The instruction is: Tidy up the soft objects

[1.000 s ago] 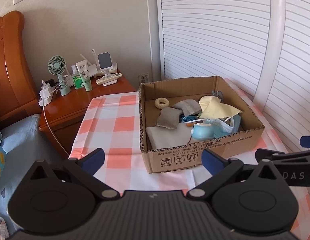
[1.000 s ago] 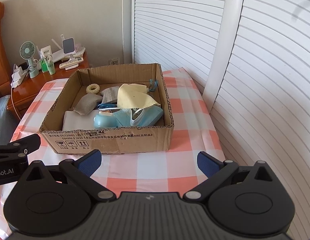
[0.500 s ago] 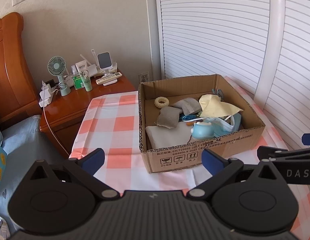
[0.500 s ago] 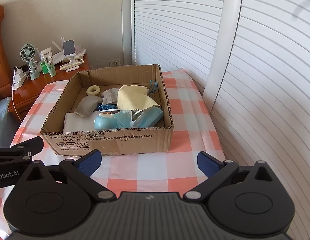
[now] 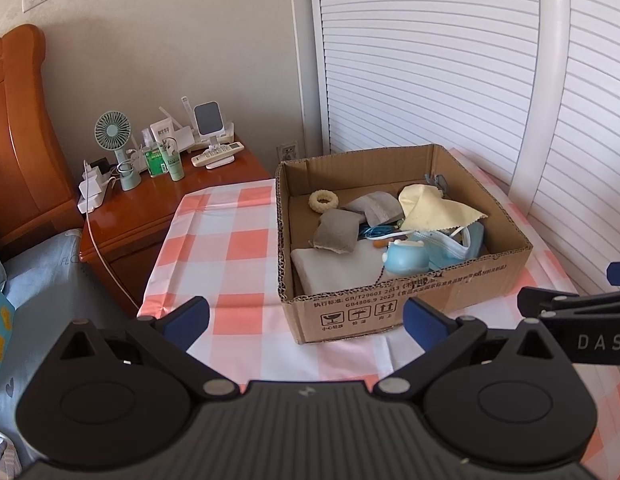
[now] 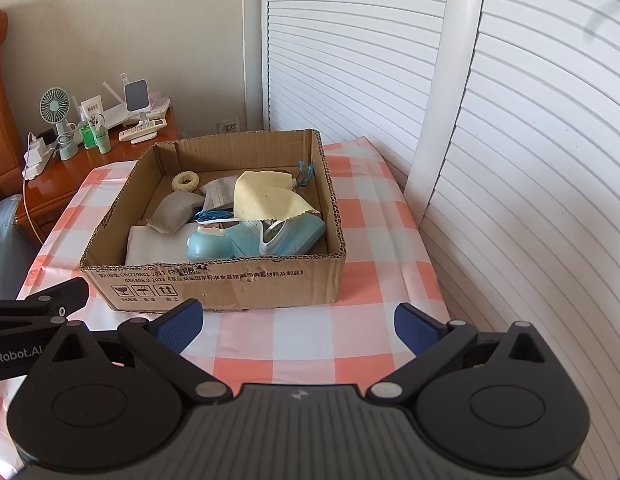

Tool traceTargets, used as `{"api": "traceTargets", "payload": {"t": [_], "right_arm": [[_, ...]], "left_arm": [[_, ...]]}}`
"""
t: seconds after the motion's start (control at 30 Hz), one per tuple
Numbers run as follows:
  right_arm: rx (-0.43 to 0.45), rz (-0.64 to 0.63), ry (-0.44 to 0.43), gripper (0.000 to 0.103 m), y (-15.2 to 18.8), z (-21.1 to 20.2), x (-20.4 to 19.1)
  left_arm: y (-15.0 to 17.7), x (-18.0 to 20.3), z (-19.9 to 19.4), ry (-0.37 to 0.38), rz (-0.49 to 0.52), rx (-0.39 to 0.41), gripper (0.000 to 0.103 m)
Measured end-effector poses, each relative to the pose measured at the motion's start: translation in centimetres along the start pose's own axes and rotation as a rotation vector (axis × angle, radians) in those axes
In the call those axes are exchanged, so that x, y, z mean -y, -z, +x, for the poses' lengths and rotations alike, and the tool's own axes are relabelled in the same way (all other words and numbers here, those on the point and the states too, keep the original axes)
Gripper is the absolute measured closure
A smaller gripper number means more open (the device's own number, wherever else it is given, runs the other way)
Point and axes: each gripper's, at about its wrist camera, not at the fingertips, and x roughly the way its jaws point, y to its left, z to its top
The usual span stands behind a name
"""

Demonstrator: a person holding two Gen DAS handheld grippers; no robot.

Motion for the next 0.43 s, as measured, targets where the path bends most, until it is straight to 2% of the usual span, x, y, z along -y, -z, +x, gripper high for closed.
{"api": "traceTargets", "payload": {"t": [0.43], "right_arm": [[0.004, -0.004, -0.003, 0.000, -0.01, -0.18, -0.19]], "left_arm": [[0.06, -0.08, -0.04, 0.000, -0.004, -0.002, 0.001]]}}
